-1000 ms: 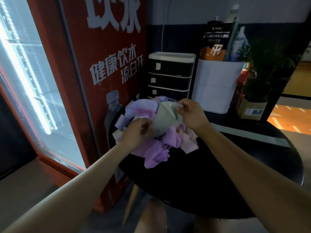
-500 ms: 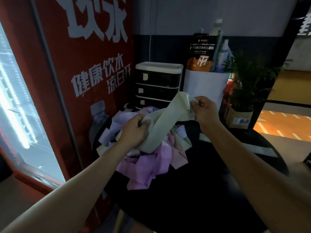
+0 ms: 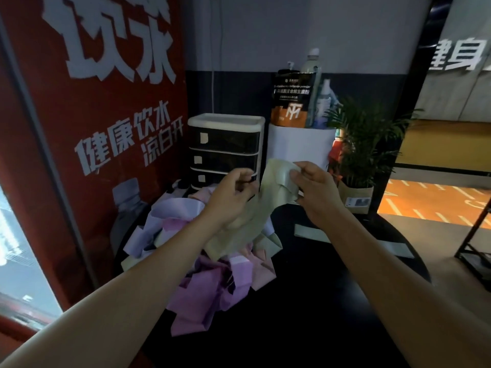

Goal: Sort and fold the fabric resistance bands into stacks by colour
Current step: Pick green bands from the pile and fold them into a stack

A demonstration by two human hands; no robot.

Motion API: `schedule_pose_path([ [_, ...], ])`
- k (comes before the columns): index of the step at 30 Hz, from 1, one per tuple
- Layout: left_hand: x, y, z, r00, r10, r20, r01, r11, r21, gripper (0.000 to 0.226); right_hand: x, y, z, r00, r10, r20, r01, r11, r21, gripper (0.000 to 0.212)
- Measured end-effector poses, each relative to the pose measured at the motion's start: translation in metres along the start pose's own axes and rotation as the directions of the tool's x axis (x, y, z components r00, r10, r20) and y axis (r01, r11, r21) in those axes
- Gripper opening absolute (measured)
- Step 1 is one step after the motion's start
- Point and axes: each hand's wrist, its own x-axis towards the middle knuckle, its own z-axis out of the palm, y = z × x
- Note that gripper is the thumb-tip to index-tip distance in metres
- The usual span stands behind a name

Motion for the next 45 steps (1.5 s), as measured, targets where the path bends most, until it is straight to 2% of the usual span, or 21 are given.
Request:
schedule_pose_path([
  [3, 0.007, 0.021, 0.014, 0.996, -0.006, 0.087, 0.024, 0.979, -0.203, 0.029, -0.001, -0.008, -0.002, 0.996, -0.008, 0.093, 0.005, 1.000, 0.026, 0.020],
  [5, 0.013, 0.028, 0.018, 0.997, 0.010, 0.076, 0.011, 0.960, -0.278, 0.020, 0.002, -0.010, -0.007, 0.995, -0.032, 0.098, 0.034, 0.999, -0.013, 0.020],
  [9, 0.026, 0.036, 0.015, 0.999, 0.044, 0.010, -0.041, 0.982, -0.182, 0.007, 0.015, -0.013, -0.026, 0.984, -0.180, 0.005, 0.177, 0.959, -0.223, 0.017],
  [12, 0.035, 0.041, 0.011, 0.997, 0.049, -0.065, -0.058, 0.988, -0.145, 0.010, 0.020, -0.019, -0.036, 0.945, -0.327, 0.006, 0.304, 0.874, -0.379, 0.009],
  [14, 0.040, 0.049, 0.011, 0.993, 0.066, -0.099, -0.081, 0.985, -0.155, 0.010, 0.021, -0.022, -0.037, 0.913, -0.406, 0.043, 0.376, 0.795, -0.475, 0.008],
  [16, 0.047, 0.058, 0.012, 0.991, 0.070, -0.117, -0.093, 0.976, -0.198, 0.012, 0.018, -0.025, -0.032, 0.891, -0.443, 0.102, 0.431, 0.752, -0.499, 0.010],
  [19, 0.057, 0.069, 0.014, 0.992, 0.070, -0.101, -0.092, 0.968, -0.231, 0.014, 0.013, -0.030, -0.023, 0.874, -0.410, 0.262, 0.486, 0.725, -0.488, 0.016],
  [21, 0.060, 0.075, 0.014, 0.996, 0.051, -0.079, -0.071, 0.960, -0.273, 0.015, 0.013, -0.034, -0.021, 0.864, -0.410, 0.291, 0.503, 0.726, -0.469, 0.016],
  [24, 0.061, 0.080, 0.013, 0.999, 0.028, -0.040, -0.040, 0.940, -0.338, 0.019, 0.021, -0.043, -0.024, 0.871, -0.483, 0.088, 0.470, 0.769, -0.434, 0.009],
  [25, 0.061, 0.081, 0.015, 0.999, 0.035, -0.025, -0.041, 0.935, -0.352, 0.020, 0.024, -0.047, -0.025, 0.876, -0.481, 0.038, 0.449, 0.786, -0.425, 0.006],
  [26, 0.059, 0.083, 0.016, 0.999, 0.045, -0.007, -0.044, 0.932, -0.359, 0.019, 0.027, -0.051, -0.025, 0.890, -0.456, 0.018, 0.419, 0.803, -0.423, 0.011],
  [29, 0.059, 0.082, 0.019, 0.997, 0.061, 0.051, -0.038, 0.930, -0.366, 0.015, 0.035, -0.056, -0.023, 0.937, -0.344, 0.052, 0.339, 0.869, -0.360, 0.019],
  [33, 0.050, 0.081, 0.023, 0.991, 0.037, 0.125, 0.015, 0.921, -0.390, 0.018, 0.033, -0.060, -0.021, 0.943, -0.332, 0.021, 0.321, 0.891, -0.322, 0.007],
  [37, 0.036, 0.073, 0.031, 0.980, -0.030, 0.198, 0.116, 0.889, -0.443, 0.028, 0.031, -0.056, -0.024, 0.952, -0.306, -0.018, 0.286, 0.909, -0.303, 0.006],
  [38, 0.032, 0.071, 0.034, 0.977, -0.036, 0.210, 0.124, 0.898, -0.422, 0.027, 0.031, -0.054, -0.025, 0.956, -0.291, -0.041, 0.266, 0.918, -0.295, 0.009],
  [40, 0.029, 0.062, 0.040, 0.978, -0.003, 0.210, 0.060, 0.962, -0.266, 0.019, 0.031, -0.052, -0.027, 0.961, -0.258, -0.101, 0.226, 0.940, -0.256, 0.015],
  [42, 0.028, 0.051, 0.047, 0.977, 0.012, 0.212, 0.012, 0.994, -0.112, 0.025, 0.031, -0.051, -0.032, 0.960, -0.238, -0.150, 0.202, 0.954, -0.221, 0.017],
  [45, 0.030, 0.032, 0.055, 0.981, 0.010, 0.191, -0.003, 0.999, -0.037, 0.018, 0.028, -0.049, -0.040, 0.957, -0.200, -0.211, 0.156, 0.965, -0.211, 0.015],
])
